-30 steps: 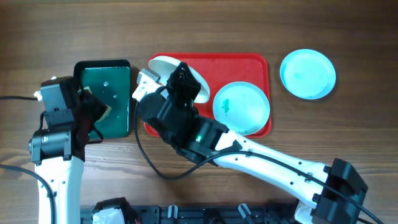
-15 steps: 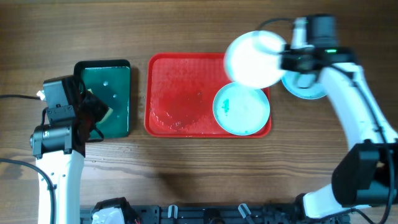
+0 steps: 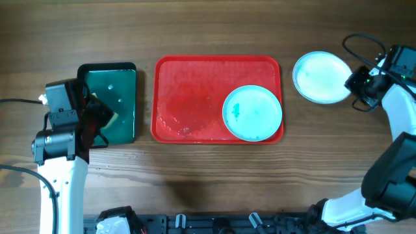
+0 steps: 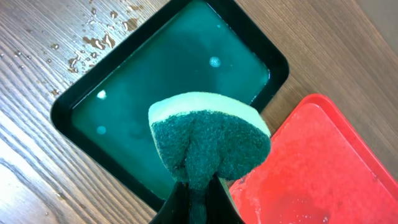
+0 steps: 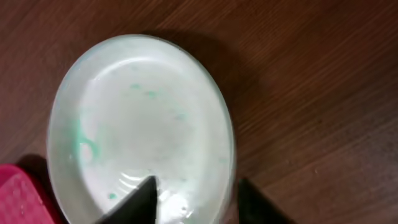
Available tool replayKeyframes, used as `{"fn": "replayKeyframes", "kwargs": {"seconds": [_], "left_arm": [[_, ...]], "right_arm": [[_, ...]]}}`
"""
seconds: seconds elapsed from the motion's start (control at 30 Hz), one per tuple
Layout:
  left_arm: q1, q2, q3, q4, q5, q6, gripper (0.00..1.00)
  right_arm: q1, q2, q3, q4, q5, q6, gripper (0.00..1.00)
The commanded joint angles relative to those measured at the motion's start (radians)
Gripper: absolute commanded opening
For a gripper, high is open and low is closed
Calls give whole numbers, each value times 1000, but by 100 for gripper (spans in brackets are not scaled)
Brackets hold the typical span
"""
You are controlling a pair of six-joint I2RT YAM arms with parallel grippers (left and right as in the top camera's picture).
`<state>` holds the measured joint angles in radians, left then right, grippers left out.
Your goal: Clean dirty plates on tray and stack at the side
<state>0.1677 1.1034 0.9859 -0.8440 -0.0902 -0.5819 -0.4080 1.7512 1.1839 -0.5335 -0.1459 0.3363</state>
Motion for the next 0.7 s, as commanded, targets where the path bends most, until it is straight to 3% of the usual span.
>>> {"fn": "replayKeyframes", "kwargs": {"seconds": [0.0,0.1,0.23,0.37,0.47,0.67], "left_arm": [[5,6,-4,15,15,-3,4],[5,6,-4,23,23,-3,4],[5,6,-4,24,38,-2,4],[5,6,-4,24,37,-2,4],[5,6,-4,24,38,-2,4],[5,6,-4,24,39,-2,4]], "right_arm": [[39,34,-4,10,-109,-40,51],[107,34,-4,24,-340,-162,53],[340,34,-4,-21,-386,-281,57],[532,38,-5,-125,-18,-284,62],[612,47,-5,-205,155,-278,62],[640,47,-5,-253,259,-207,62]]}}
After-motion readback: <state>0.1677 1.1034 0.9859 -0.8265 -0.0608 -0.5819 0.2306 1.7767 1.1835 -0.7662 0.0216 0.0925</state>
